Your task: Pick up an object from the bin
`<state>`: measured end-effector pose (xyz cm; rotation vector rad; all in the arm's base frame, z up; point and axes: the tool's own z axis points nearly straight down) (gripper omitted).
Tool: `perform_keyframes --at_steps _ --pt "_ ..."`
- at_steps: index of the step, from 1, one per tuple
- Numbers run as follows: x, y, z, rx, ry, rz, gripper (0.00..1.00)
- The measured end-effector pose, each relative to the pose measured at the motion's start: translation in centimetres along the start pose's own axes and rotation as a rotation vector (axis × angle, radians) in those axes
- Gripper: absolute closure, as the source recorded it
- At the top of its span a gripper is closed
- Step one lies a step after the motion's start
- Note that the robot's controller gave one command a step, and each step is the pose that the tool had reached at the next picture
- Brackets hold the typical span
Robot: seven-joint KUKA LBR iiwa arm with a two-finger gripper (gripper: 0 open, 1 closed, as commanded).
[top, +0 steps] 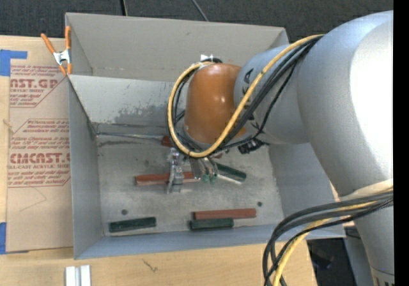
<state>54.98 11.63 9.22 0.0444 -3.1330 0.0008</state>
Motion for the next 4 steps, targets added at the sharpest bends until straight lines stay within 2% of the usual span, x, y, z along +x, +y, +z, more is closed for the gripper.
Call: perform_keyframes --at_steps 2,4 --pt "-0.1 0.0 -3.9 -0.001 -0.005 0.000 1.00" --pt "-0.2 0.1 -6.5 -0.002 -0.011 -0.001 1.00"
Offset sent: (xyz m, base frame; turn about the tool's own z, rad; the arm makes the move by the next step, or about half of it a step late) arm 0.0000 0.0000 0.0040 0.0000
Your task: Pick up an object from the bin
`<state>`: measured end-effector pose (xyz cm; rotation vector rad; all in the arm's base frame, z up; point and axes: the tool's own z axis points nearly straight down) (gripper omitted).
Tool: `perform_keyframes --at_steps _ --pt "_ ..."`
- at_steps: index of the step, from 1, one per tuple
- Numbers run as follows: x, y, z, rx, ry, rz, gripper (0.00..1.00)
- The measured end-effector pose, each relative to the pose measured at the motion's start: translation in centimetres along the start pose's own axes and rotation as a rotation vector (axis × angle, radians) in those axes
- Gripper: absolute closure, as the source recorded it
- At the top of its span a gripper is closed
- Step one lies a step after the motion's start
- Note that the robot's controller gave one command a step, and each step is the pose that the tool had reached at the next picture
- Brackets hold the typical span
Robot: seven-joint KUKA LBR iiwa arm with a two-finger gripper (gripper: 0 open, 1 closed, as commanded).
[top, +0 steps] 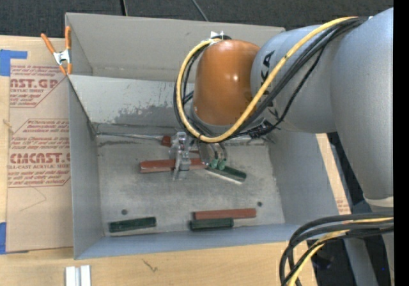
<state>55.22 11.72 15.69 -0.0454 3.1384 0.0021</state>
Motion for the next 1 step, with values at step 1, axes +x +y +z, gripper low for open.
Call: perform_keyframes --at_steps 1 --pt "0.00 0.00 -0.87 0.000 0.000 0.000 1.00"
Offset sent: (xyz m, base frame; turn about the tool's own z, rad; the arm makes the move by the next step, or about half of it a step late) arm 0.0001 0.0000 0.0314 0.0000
